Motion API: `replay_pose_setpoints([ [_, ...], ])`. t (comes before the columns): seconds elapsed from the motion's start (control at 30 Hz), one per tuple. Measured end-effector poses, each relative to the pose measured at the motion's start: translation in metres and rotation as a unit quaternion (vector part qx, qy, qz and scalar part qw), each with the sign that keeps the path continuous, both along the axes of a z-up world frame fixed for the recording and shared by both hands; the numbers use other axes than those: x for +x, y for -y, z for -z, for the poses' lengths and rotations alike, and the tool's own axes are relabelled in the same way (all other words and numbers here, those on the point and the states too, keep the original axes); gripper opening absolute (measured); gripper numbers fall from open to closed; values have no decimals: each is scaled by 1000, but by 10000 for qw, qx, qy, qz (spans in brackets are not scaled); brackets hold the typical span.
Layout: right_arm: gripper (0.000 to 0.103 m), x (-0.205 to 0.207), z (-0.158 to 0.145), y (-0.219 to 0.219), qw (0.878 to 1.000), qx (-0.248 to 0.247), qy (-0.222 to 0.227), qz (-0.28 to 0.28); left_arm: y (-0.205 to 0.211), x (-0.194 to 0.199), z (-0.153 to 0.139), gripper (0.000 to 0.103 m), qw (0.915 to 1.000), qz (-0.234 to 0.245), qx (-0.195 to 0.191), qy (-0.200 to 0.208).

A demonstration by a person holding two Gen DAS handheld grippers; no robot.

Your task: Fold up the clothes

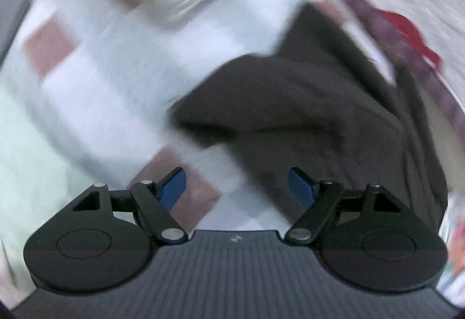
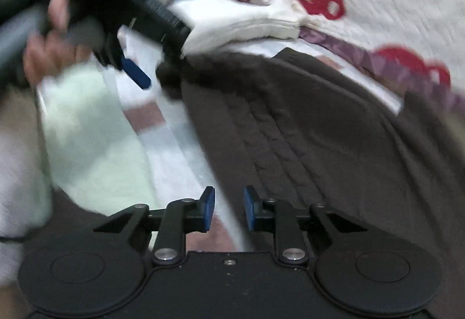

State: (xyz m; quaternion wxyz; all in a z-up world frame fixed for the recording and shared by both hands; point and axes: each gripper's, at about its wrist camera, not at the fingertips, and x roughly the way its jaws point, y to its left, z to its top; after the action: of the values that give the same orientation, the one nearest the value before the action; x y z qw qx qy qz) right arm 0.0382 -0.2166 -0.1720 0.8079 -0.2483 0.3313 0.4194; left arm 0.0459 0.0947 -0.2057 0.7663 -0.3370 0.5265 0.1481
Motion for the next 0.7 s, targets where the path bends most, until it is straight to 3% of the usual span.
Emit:
replay_pose_setpoints([
  [0.07, 27, -7, 7, -9, 9980, -446, 391, -194, 2, -4, 12, 77, 9997, -157, -147, -95],
  [0.1, 34, -9, 10, -11, 9967, -611, 483, -244, 3, -6, 16, 77, 9995, -152, -277, -74],
  [0.13, 40, -9, 13, -13, 9955, -745, 533, -254, 2, -6, 15, 77, 9992, -217, -325, 24],
  [0.2, 42, -5, 18, -11, 9945, -875, 547, -152, 2, -8, 13, 77, 9983, -346, -420, 220],
  [0.33, 64, 10, 20, 2, 9971, -610, 341, 315, -4, -1, 12, 77, 9955, -492, -516, 617],
  [0.5, 72, 28, 29, 2, 9974, -183, 173, 669, -24, 7, 18, 77, 9905, -767, -721, 886],
  [0.57, 69, 34, 29, -1, 9977, -115, 209, 636, -32, 10, 20, 77, 9879, -877, -803, 993],
  [0.63, 12, 38, 27, -3, 9981, -77, 254, 559, -40, 13, 23, 77, 9851, -986, -884, 1100],
  [0.7, 12, 33, 17, -5, 9958, -94, 731, 546, -49, 16, 25, 77, 9815, -1115, -988, 1204],
])
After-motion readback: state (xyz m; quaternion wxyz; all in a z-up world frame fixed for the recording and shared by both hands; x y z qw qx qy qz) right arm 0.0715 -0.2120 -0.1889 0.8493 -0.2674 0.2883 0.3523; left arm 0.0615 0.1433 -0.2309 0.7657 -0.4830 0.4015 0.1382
